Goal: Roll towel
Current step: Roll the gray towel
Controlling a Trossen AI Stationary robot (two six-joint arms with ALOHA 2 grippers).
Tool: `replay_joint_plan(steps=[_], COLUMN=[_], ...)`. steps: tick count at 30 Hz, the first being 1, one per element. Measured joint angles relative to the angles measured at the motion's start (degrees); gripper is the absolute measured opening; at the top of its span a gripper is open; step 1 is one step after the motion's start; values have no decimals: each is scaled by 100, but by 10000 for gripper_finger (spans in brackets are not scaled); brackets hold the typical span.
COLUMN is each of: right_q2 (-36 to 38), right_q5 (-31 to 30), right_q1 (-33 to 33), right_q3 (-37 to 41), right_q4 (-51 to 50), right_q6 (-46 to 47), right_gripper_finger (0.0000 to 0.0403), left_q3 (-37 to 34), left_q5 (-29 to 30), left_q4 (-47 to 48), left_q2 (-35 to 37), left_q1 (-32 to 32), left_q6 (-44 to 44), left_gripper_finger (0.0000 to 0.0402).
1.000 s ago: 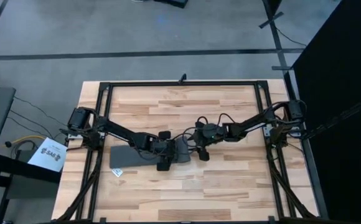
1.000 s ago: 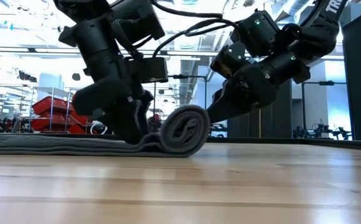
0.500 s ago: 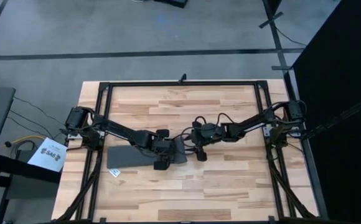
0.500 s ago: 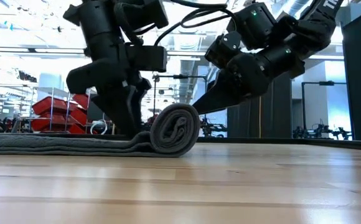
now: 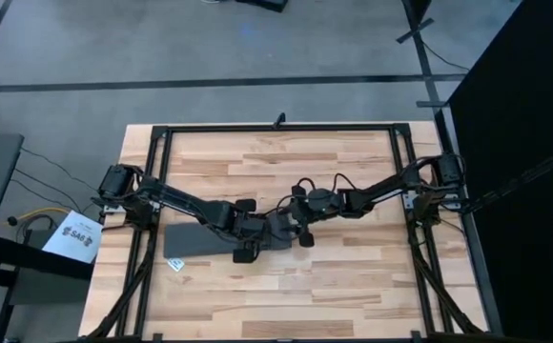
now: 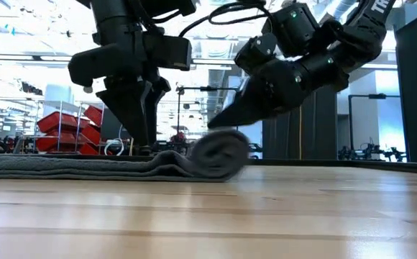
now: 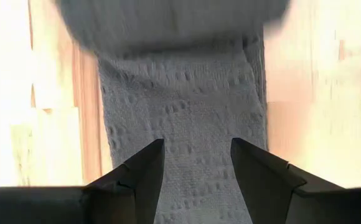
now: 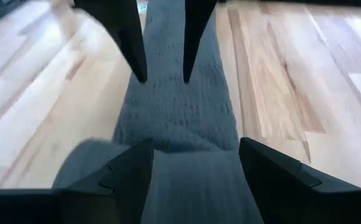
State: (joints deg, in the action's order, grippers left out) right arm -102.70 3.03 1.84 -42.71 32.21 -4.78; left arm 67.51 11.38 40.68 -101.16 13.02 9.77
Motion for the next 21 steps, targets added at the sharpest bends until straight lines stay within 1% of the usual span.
replay_joint_plan(steps=[2,5,10,12,14,16,19,21], right_q2=[-8,364,1312,1566,1660,1612,1421,1292], right_q5=[0,-2,-88,-153,-166,-167,-170,-169], right_q1=[-15,-49,-52,-48,-48,-47,-30,-33], right_q3=[-20,-20,-25,-25,-25,88,520,808], right_q4=[-126,-765,-2531,-3148,-3607,-3670,-3003,-2486], right_q6=[-107,-172,-121,-9,90,166,186,304], right_gripper_finger=[226,226,219,215,211,209,207,207], left_q3=[0,0,0,0,0,0,0,0], left_q5=[2,30,193,267,382,579,914,969], left_q4=[6,-18,-75,-123,-242,-534,-1237,-1773], left_q2=[0,0,4,4,4,4,4,4], left_q1=[0,0,0,0,0,0,-21,-54], left_q6=[52,58,14,-54,-160,-301,-680,-1003], left_gripper_finger=[173,173,173,173,173,173,173,173])
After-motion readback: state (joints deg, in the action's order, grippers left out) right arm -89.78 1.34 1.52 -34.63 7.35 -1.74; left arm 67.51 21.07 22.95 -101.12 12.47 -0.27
